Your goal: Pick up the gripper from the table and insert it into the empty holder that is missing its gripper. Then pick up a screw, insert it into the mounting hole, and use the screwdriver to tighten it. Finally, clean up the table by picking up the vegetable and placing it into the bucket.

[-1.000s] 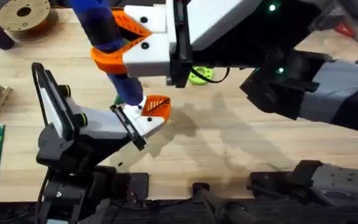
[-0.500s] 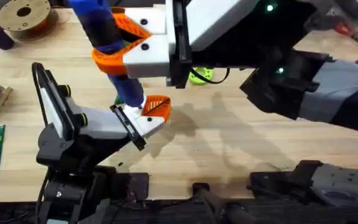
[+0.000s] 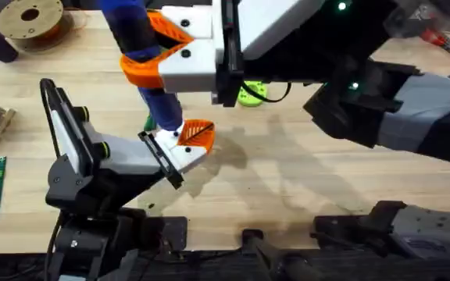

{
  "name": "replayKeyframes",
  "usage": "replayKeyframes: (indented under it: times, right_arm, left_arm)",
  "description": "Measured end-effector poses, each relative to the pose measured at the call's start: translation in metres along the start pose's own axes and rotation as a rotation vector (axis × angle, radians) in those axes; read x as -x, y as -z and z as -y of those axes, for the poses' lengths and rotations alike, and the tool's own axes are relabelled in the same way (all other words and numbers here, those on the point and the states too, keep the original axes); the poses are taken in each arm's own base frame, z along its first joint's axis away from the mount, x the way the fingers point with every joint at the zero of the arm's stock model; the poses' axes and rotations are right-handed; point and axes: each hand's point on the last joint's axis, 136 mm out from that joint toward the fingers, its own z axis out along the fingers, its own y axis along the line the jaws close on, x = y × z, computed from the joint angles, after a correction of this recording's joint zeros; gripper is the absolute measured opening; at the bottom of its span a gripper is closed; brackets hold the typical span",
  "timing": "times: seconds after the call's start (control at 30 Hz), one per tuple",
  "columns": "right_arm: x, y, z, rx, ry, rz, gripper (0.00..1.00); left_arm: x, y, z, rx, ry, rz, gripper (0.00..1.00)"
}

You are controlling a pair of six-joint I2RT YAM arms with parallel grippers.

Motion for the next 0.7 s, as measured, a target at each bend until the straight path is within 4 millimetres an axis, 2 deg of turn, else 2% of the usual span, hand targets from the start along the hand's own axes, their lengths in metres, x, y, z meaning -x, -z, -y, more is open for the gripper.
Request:
replayKeyframes:
  times: [0.7]
  right_arm:
    - [-0.0063, 0.0, 0.0002, -0.001, -0.023, -0.023, 0.033]
  left_arm:
    - [-0.0001, 0.0, 0.0003, -0.002, 0.003, 0.0, 0.004]
